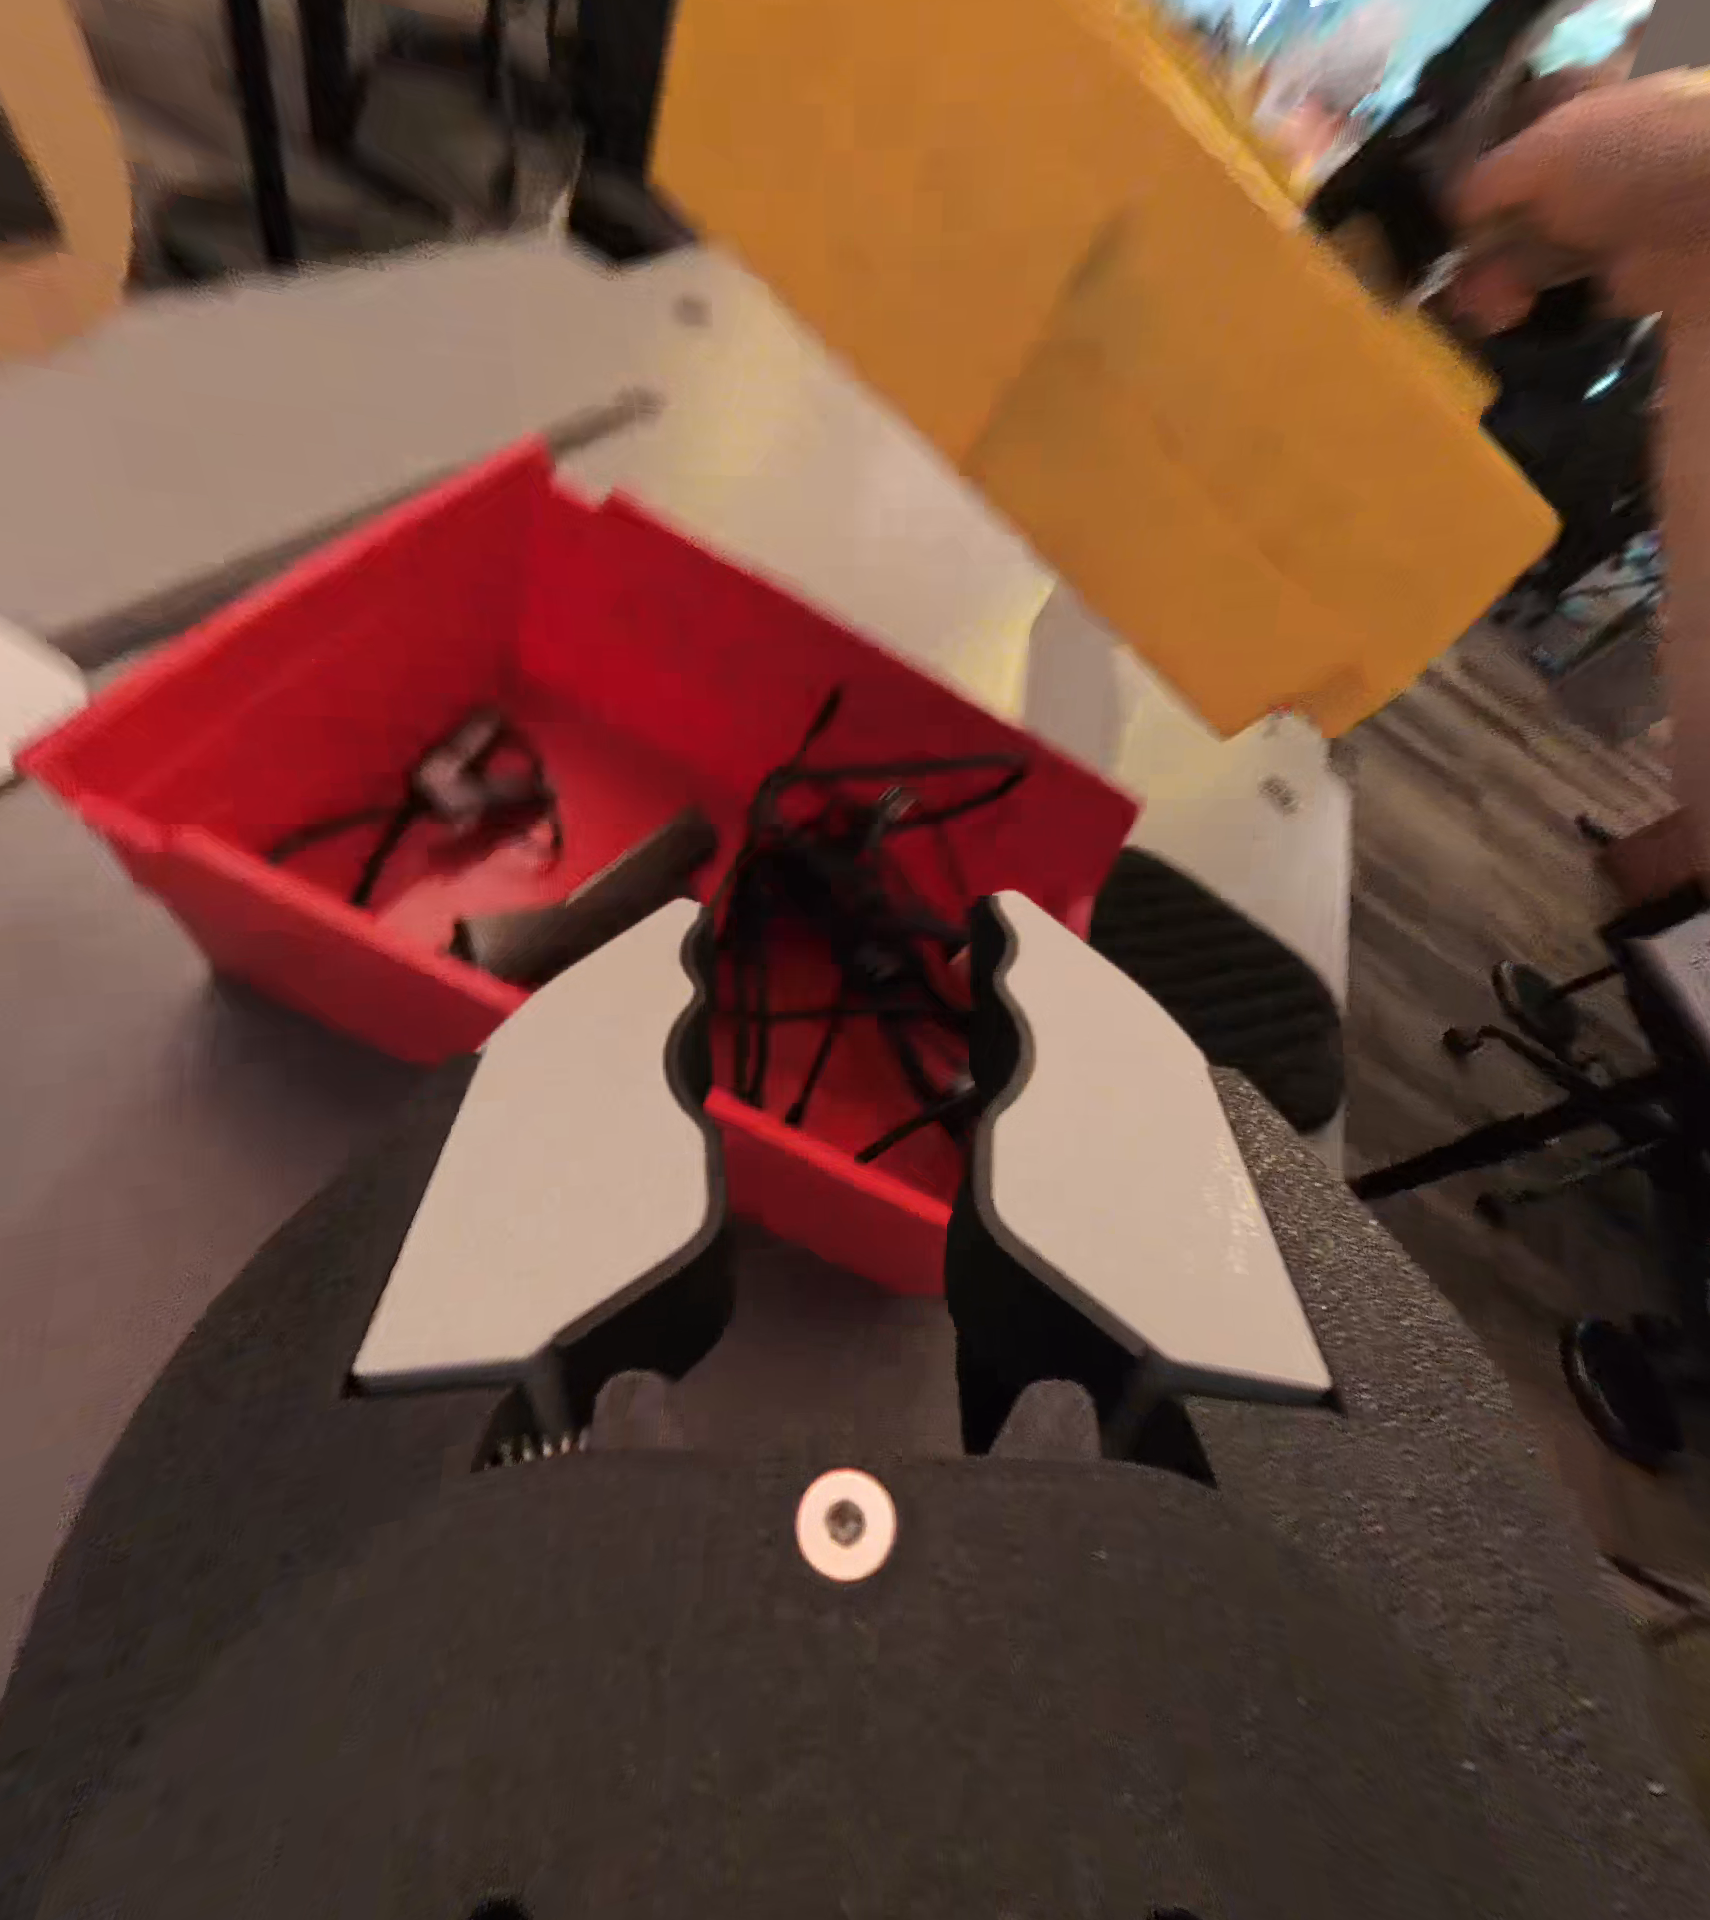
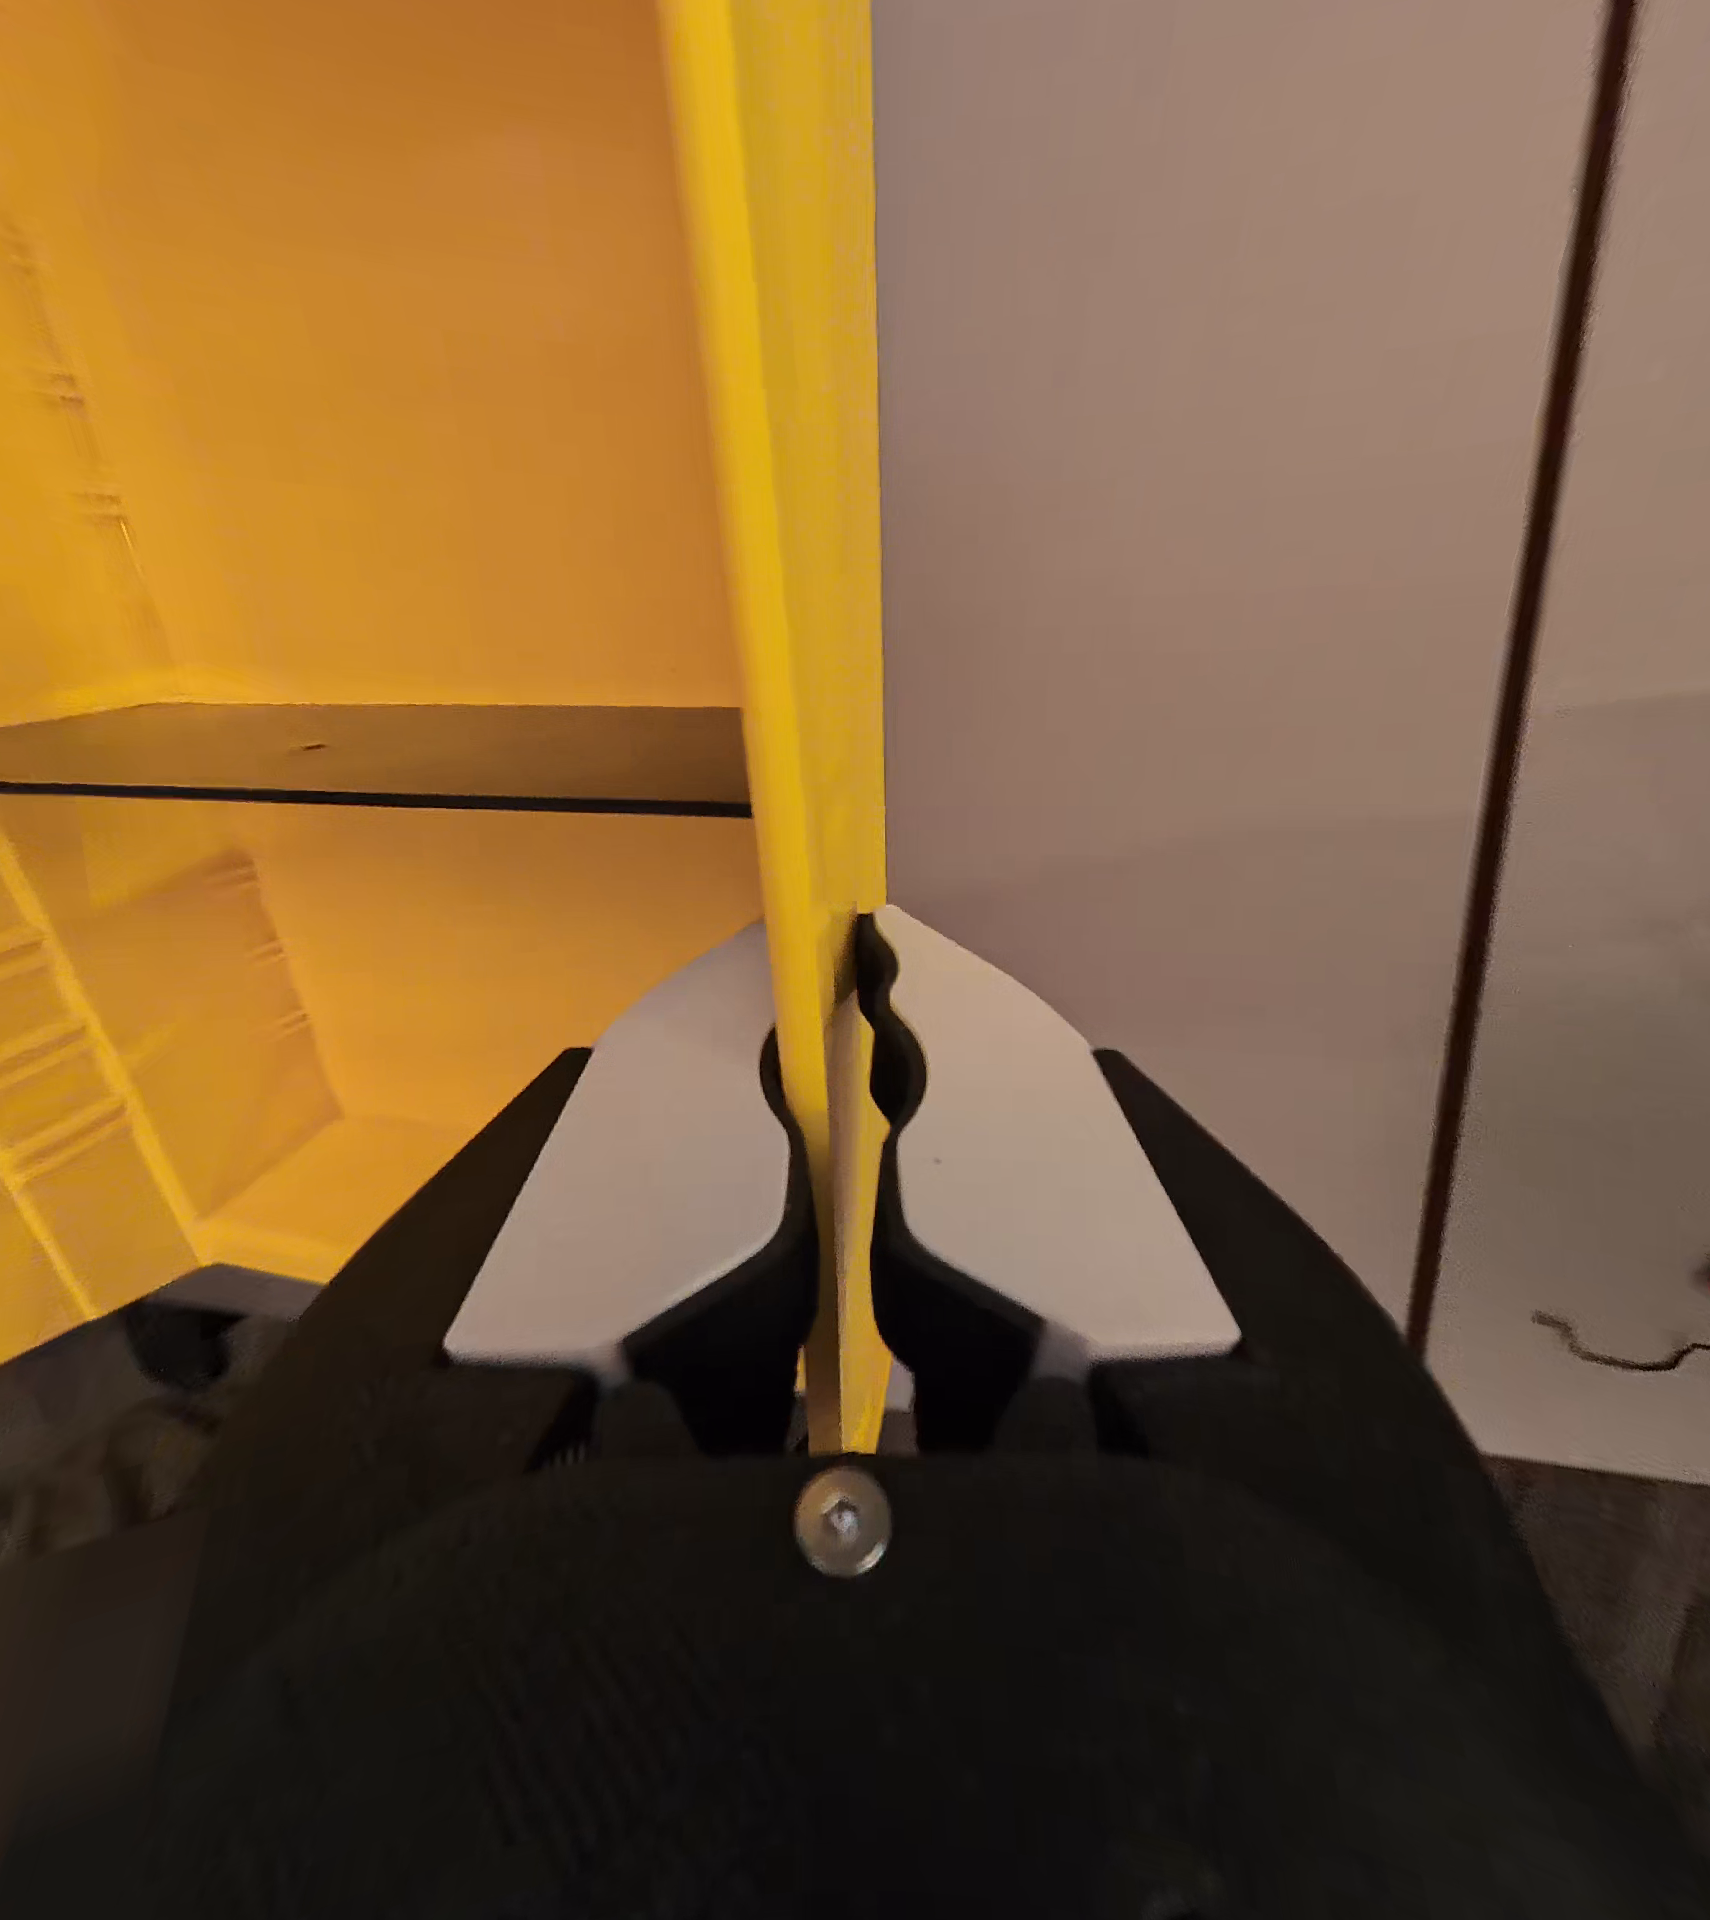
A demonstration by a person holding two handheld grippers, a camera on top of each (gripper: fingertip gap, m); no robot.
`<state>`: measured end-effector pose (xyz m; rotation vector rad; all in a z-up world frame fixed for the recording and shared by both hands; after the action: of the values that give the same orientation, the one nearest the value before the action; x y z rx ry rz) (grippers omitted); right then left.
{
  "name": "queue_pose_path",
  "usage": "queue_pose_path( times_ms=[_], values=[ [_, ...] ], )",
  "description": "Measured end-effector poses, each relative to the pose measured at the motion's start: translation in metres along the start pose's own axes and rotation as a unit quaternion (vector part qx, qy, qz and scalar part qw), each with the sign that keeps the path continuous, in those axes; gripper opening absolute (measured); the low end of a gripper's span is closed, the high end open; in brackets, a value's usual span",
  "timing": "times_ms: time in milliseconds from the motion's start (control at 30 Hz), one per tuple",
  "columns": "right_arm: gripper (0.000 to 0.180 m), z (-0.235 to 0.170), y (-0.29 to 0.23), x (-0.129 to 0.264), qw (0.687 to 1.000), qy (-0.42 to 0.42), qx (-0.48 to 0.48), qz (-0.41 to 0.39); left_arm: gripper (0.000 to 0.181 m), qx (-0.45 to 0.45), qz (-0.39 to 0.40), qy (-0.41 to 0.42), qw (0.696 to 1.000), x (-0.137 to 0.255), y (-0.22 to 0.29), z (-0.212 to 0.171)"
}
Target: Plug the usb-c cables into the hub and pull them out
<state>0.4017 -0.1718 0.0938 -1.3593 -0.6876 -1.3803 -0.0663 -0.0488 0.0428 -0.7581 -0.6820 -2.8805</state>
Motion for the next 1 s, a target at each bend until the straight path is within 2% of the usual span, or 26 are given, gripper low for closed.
queue_pose_path(
  times_ms=[67,200,333,400,433,467,500,533,700,767,867,933,1000],
  values=[
    [0.005,-0.001,0.023,-0.023,1.000,-0.001,-0.005,-0.014,0.052,0.041,0.007,-0.054,0.998,-0.010,-0.020,-0.014],
    [0.005,0.000,0.057,-0.067,1.000,-0.012,-0.017,-0.002,0.059,0.105,0.008,-0.107,0.989,-0.027,-0.037,-0.031],
    [0.007,0.008,0.063,-0.106,1.000,0.007,-0.017,0.021,0.060,0.180,0.018,-0.141,0.973,-0.046,-0.037,-0.020],
    [0.008,0.013,0.058,-0.124,0.999,0.009,-0.014,0.032,0.048,0.147,0.092,-0.233,0.957,-0.053,-0.044,-0.018],
    [0.008,0.015,0.054,-0.131,0.999,0.011,-0.014,0.042,0.051,0.127,0.131,-0.291,0.939,-0.056,-0.049,-0.019],
    [0.008,0.016,0.051,-0.135,0.999,0.006,-0.018,0.051,0.066,0.126,0.149,-0.332,0.923,-0.060,-0.051,-0.019],
    [0.008,0.017,0.048,-0.139,0.998,0.004,-0.021,0.053,0.067,0.144,0.155,-0.359,0.909,-0.064,-0.051,-0.017],
    [0.008,0.016,0.045,-0.141,0.998,0.009,-0.021,0.057,0.061,0.155,0.159,-0.383,0.897,-0.068,-0.049,-0.015],
    [0.011,0.014,0.039,-0.138,0.998,0.002,-0.006,0.059,0.052,0.150,0.148,-0.496,0.842,-0.090,-0.025,-0.026],
    [0.011,0.010,0.042,-0.138,0.998,-0.009,-0.013,0.055,0.052,0.157,0.155,-0.502,0.836,-0.091,-0.025,-0.026],
    [0.012,0.004,0.046,-0.137,0.997,-0.008,-0.020,0.069,0.023,0.243,0.124,-0.491,0.828,-0.086,-0.039,-0.023],
    [0.012,0.001,0.049,-0.136,0.997,-0.006,-0.022,0.068,0.016,0.269,0.111,-0.488,0.823,-0.080,-0.049,-0.023],
    [0.014,-0.002,0.051,-0.137,0.997,-0.008,-0.023,0.074,0.009,0.258,0.123,-0.489,0.824,-0.071,-0.059,-0.021]
  ],
)
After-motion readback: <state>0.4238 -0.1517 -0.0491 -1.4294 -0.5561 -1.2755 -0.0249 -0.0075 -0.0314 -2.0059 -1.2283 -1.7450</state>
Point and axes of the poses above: each gripper's, where its closed fingertips meet, x back along the fingers, z out of its top, y = z × x across the jaws, the point moved 8 cm from there along x, back along the fingers, and after that the axes turned 5 degrees about -y, right-handed, at the moved point
